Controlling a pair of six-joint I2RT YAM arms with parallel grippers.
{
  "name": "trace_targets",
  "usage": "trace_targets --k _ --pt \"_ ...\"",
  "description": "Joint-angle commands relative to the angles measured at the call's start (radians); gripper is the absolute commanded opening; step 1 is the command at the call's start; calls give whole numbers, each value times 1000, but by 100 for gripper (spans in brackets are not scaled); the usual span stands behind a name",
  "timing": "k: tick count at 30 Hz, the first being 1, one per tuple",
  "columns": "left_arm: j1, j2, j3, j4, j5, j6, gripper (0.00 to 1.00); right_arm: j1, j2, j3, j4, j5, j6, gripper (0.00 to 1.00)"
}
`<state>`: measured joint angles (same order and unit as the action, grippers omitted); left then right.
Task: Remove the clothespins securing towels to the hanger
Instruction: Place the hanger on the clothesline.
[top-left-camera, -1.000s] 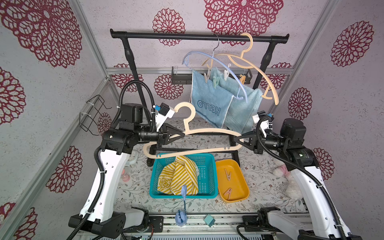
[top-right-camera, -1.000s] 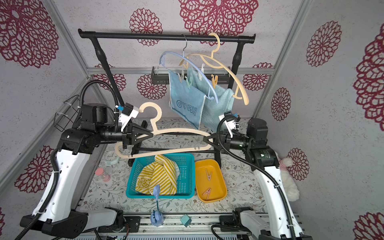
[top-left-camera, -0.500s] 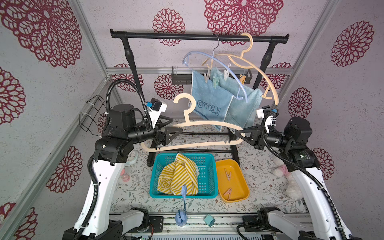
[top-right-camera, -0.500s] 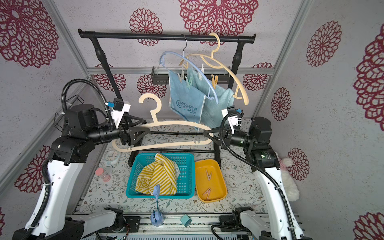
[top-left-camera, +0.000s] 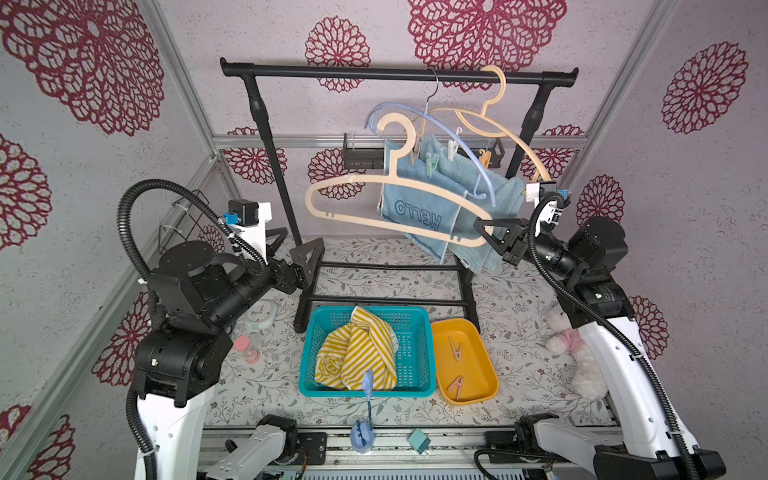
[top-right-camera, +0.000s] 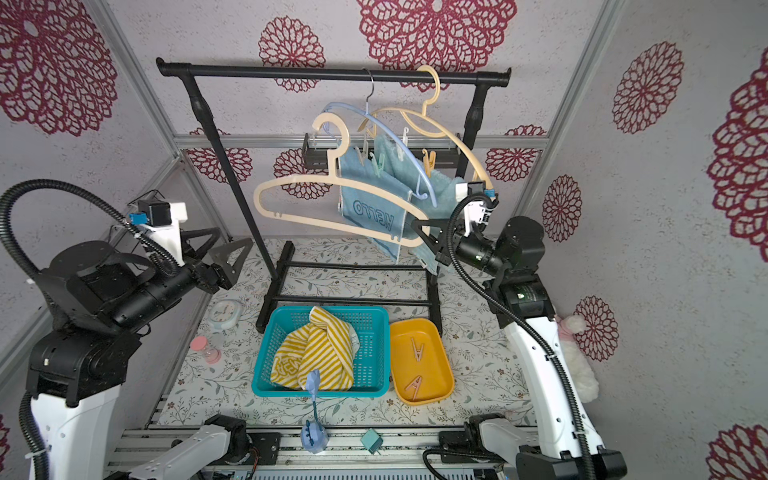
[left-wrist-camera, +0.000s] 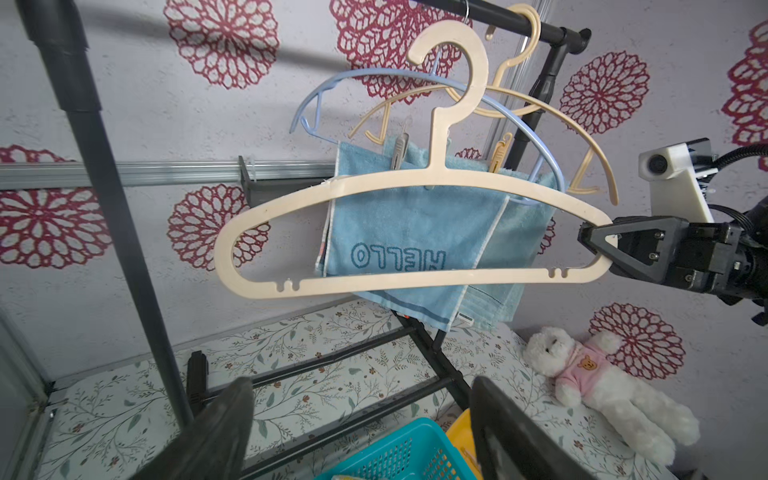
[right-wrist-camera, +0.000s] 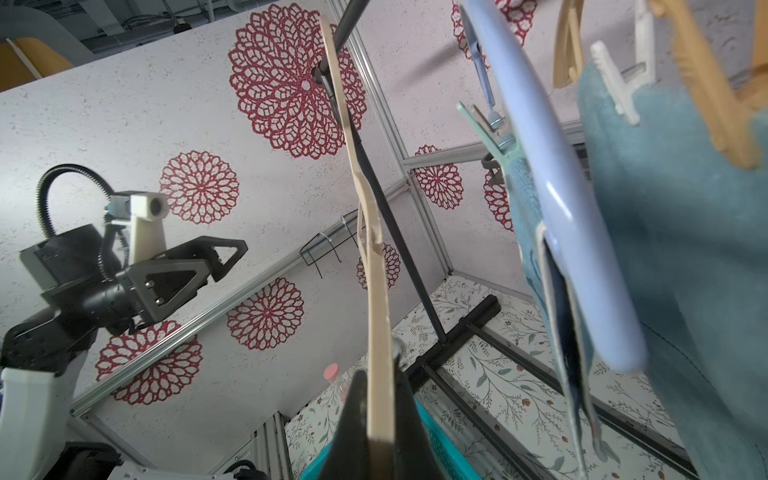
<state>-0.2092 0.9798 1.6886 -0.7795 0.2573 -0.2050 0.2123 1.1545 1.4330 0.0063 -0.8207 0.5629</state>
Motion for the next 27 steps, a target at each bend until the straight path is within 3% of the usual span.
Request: trace_targets --k 1,5,12,27 --pt "1 -28 -38 -10 -64 -40 82 79 0 72 49 153 -68 0" --pt "1 -56 -82 18 -66 -55 82 185 9 95 45 287 -148 0" --pt "1 -61 -104 38 -55 -68 81 281 -14 86 88 504 -217 0" --pt "2 -76 -154 93 -20 -78 81 358 88 191 140 667 -264 0"
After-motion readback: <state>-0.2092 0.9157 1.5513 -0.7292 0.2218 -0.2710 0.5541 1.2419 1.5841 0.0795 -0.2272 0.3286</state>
